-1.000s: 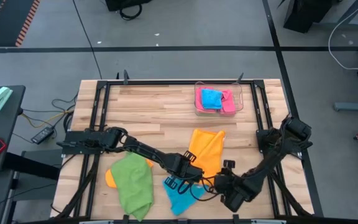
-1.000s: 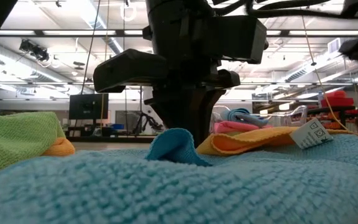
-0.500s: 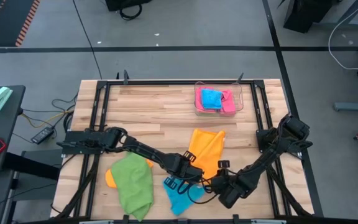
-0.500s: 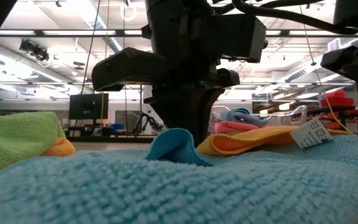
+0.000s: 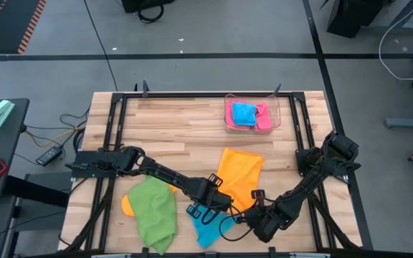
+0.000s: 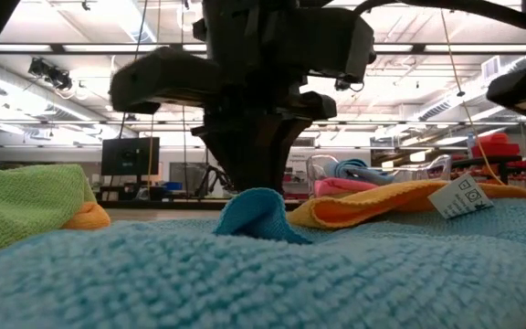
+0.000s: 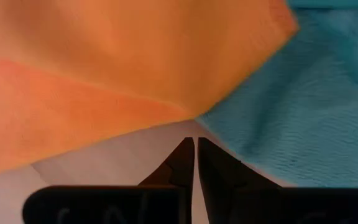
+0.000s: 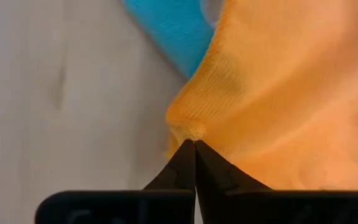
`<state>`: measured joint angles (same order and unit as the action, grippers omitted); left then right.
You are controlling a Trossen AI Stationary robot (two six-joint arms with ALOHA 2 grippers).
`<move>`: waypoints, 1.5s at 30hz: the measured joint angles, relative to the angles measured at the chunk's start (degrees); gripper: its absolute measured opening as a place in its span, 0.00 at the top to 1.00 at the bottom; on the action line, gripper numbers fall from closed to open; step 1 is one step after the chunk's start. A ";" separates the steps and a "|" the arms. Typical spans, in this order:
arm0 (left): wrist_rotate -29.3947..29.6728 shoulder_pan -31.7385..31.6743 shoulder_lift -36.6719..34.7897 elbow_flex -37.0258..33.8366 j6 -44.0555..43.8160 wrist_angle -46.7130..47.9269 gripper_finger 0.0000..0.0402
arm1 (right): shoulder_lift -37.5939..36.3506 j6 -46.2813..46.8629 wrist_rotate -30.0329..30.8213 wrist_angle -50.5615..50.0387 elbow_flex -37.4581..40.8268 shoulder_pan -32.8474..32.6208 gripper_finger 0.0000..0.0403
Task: Fold microfiber towels
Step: Fold the right yellow towel
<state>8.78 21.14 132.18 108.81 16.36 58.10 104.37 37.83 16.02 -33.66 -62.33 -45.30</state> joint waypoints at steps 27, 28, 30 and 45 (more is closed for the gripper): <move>-0.05 0.10 -0.07 -0.02 -0.72 3.48 0.92 | 0.64 7.58 3.30 -2.22 -0.02 -5.25 0.92; -0.05 0.21 -0.07 -0.02 -0.72 3.43 0.92 | 0.64 8.14 2.22 -2.28 -0.02 -5.27 0.90; -0.07 0.31 -0.07 -0.02 -0.47 3.13 0.92 | 0.64 9.71 -0.10 -2.48 -0.02 -5.27 0.85; 17.52 8.24 -0.04 -0.02 7.22 -1.24 0.88 | -4.14 19.71 12.27 -13.49 -0.04 -12.05 0.65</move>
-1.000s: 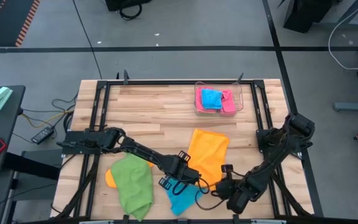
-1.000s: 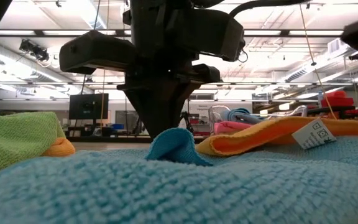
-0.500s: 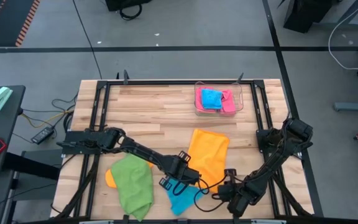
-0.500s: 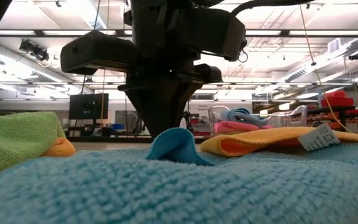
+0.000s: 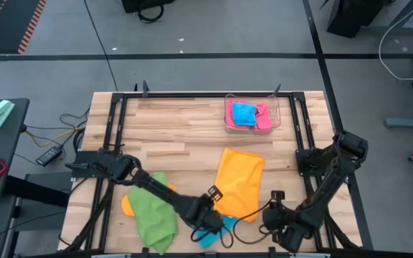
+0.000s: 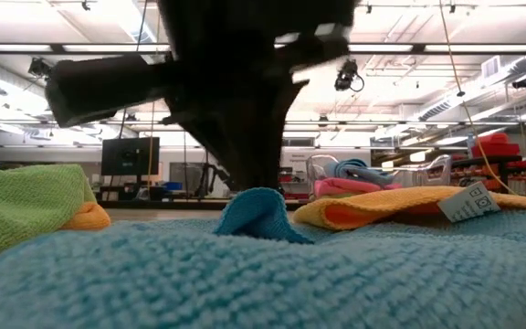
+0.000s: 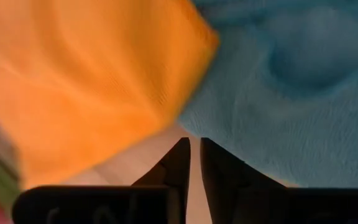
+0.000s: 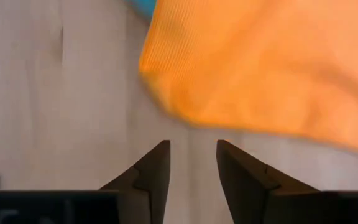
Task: Fold microfiber towels
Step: Fold the right yellow towel
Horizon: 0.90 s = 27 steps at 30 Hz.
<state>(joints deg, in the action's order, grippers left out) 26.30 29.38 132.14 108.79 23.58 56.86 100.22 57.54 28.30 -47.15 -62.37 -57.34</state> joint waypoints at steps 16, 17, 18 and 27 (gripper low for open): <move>4.91 3.02 0.20 -5.70 7.63 -14.54 0.46 | 0.20 8.04 9.83 2.24 0.44 -1.46 0.65; 7.36 3.18 0.24 -6.66 8.38 -16.27 0.45 | 0.20 8.06 10.17 2.61 0.44 -1.46 0.65; 10.08 3.45 0.24 -7.43 8.64 -17.97 0.45 | 0.20 8.06 10.52 2.82 0.44 -1.46 0.65; 13.77 5.36 0.28 -9.14 5.41 -23.75 0.57 | 0.22 7.86 12.22 3.12 0.44 -1.44 0.65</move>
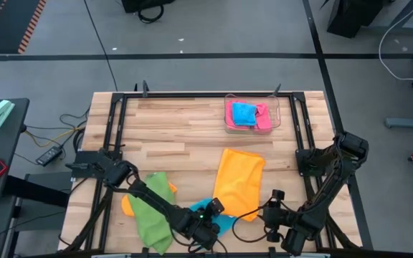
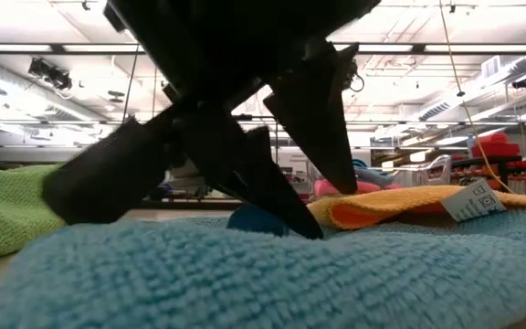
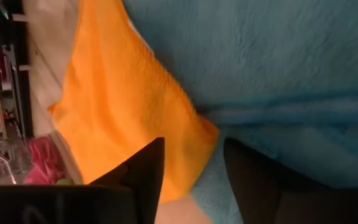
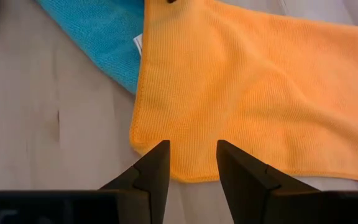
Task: Fold microfiber towels
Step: Fold the right yellow towel
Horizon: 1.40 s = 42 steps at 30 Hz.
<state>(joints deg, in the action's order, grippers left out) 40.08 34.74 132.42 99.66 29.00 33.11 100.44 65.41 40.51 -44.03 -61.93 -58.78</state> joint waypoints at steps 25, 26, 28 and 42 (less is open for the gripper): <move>-13.57 -3.04 -3.96 8.38 -14.22 11.77 0.96 | 5.67 -19.08 7.66 24.10 -0.03 3.17 0.65; -13.71 -3.30 -3.96 8.78 -14.91 12.12 0.95 | 6.51 -19.36 6.61 23.92 -0.29 3.75 0.65; -13.41 -3.42 -4.02 9.07 -14.93 12.04 0.94 | 7.36 -19.50 5.06 23.70 -0.71 4.64 0.64; -13.84 -2.83 -3.98 9.01 -16.20 14.75 0.92 | 16.43 -17.04 4.93 11.97 -11.35 5.03 0.43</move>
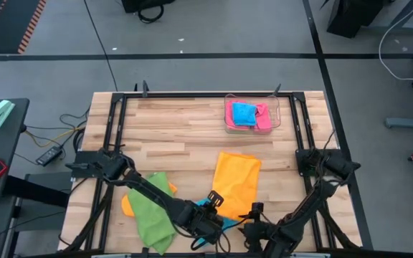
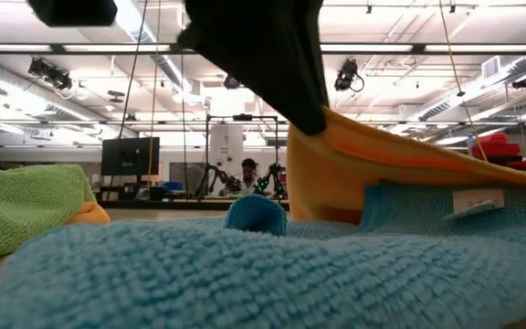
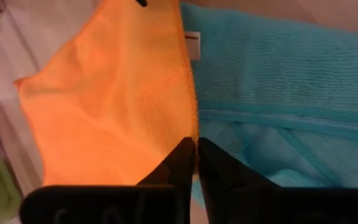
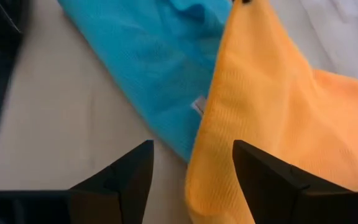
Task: Fold microfiber towels
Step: Fold the right yellow towel
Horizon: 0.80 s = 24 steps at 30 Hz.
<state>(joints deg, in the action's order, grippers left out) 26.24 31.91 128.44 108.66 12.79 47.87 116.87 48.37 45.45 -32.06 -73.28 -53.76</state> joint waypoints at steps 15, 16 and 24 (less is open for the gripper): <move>0.52 -0.42 0.00 0.00 -2.12 1.79 0.92 | 10.74 7.31 1.67 -18.77 -9.71 -0.85 0.43; 0.52 -0.42 0.00 0.00 -2.12 1.80 0.91 | 10.74 8.14 1.66 -20.02 -9.67 -0.82 0.43; 0.48 -0.40 0.00 0.00 -2.08 1.80 0.97 | 10.81 12.09 0.59 -25.14 -9.55 -0.92 0.56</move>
<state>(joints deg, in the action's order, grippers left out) 26.72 31.51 128.44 108.66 10.72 49.67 127.68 60.45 46.04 -57.20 -82.83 -54.68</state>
